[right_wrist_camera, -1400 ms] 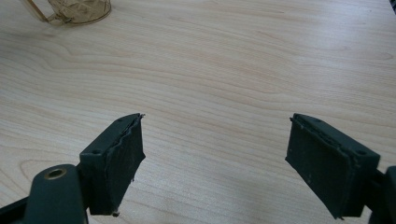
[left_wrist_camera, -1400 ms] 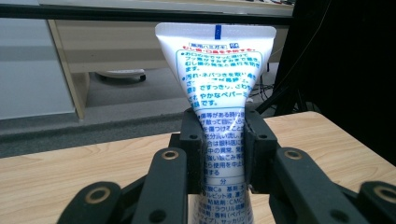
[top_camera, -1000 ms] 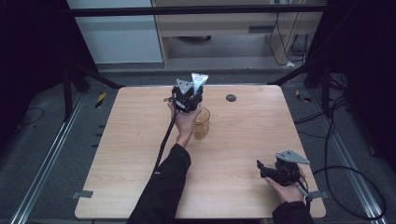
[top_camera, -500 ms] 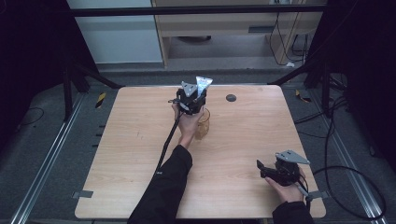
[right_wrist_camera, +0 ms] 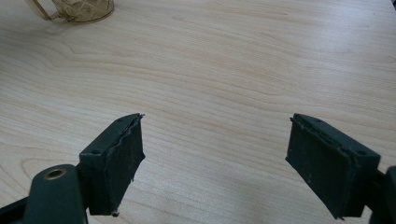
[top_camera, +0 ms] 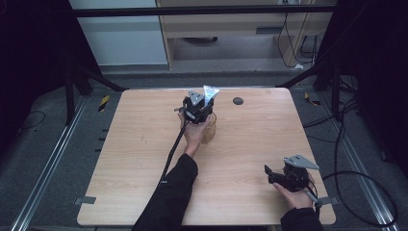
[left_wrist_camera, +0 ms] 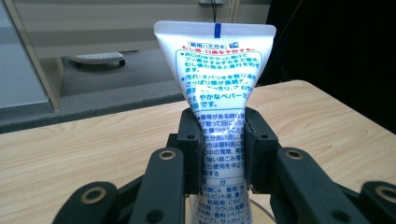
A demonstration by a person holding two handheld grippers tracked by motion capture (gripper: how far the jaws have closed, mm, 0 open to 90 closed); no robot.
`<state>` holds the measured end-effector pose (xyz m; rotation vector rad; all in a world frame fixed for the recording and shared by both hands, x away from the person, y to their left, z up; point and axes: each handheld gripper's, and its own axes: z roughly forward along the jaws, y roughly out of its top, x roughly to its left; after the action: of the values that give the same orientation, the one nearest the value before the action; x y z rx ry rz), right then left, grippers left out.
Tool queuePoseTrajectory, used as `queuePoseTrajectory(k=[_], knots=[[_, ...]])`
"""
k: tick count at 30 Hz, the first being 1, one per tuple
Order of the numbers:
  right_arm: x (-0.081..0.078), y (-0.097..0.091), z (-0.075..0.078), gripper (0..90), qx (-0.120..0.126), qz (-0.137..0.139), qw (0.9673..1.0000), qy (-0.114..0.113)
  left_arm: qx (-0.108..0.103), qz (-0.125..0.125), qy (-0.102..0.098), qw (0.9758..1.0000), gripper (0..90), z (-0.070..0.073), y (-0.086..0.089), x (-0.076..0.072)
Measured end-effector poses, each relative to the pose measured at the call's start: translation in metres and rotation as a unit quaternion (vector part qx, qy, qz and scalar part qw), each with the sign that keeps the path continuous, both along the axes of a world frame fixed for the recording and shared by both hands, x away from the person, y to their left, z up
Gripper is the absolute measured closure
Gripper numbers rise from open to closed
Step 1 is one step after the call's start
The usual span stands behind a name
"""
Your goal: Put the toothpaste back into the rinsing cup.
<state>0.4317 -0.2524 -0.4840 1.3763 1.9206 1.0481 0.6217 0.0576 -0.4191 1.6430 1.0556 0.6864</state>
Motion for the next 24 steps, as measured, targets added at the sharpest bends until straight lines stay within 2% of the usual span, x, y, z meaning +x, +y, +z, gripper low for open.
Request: queuePoseTrajectory(k=[13, 19, 23, 24], knots=[[0.0, 0.001, 0.0, 18.4, -0.002, -0.001, 1.0, 0.002, 0.01, -0.008, 0.001, 0.9999, 69.7, -0.01, 0.004, -0.013], [0.0, 0.001, 0.0, 18.3, -0.002, -0.002, 1.0, 0.003, 0.015, -0.013, 0.01, 0.9998, 69.3, -0.014, 0.007, -0.017], [0.0, 0.002, 0.0, 18.3, -0.002, -0.001, 1.0, 0.004, 0.025, -0.018, 0.017, 0.9994, 68.9, -0.017, 0.008, -0.021], [0.0, 0.002, 0.0, 18.3, -0.003, -0.001, 1.0, 0.004, 0.028, -0.019, 0.024, 0.9991, 68.6, -0.02, 0.01, -0.022]])
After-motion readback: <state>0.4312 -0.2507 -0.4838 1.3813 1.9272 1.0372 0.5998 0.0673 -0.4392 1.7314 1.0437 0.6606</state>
